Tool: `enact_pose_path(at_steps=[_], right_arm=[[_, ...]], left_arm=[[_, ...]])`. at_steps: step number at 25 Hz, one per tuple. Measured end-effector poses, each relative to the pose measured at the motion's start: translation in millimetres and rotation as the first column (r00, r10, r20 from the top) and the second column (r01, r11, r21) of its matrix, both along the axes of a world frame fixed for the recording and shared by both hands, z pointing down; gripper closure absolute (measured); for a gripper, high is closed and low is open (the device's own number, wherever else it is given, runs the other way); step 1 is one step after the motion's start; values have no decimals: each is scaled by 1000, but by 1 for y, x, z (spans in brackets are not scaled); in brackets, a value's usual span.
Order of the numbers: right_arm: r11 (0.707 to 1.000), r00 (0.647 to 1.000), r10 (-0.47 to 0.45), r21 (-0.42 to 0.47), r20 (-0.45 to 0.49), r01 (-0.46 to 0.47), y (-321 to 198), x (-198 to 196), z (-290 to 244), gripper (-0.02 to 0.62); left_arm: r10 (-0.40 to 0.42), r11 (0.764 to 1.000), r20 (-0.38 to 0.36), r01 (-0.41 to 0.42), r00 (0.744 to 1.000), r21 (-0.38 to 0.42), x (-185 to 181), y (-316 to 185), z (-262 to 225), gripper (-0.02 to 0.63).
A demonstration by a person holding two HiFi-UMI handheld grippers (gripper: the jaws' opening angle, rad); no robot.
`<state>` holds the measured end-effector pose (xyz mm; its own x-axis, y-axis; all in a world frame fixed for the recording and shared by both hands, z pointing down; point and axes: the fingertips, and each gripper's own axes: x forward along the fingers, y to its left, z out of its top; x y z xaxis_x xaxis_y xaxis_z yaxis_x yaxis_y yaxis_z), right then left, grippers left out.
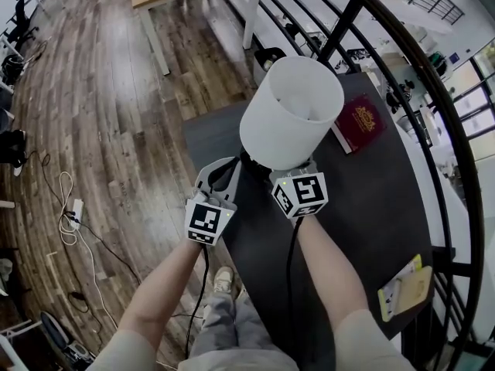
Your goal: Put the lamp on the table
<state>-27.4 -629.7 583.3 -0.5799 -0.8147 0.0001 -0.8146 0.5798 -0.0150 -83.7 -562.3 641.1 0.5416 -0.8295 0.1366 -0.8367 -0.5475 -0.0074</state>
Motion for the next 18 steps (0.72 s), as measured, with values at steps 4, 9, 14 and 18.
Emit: enact_pose_path(at_steps=[4,9,14,18], right_arm=[[999,999,-15,-31,-40,14,2,-2,3,490],[999,990,-14,-39,-137,9,13,-3,7,427],[997,994,17,-75,-108,-25,23,7,6,426],[993,994,36,-110,-106,-47,32,20,5,426]], left_arm=[[3,1000,2,-3,1000,-6,2,1,-5,601],[4,1000,4,-4,1000,-16,2,3,-8,601],[9,1000,6,-9,1000,-16,3,14,-16,601],[8,1000,5,-8,1000,-9,4,22,-27,601]])
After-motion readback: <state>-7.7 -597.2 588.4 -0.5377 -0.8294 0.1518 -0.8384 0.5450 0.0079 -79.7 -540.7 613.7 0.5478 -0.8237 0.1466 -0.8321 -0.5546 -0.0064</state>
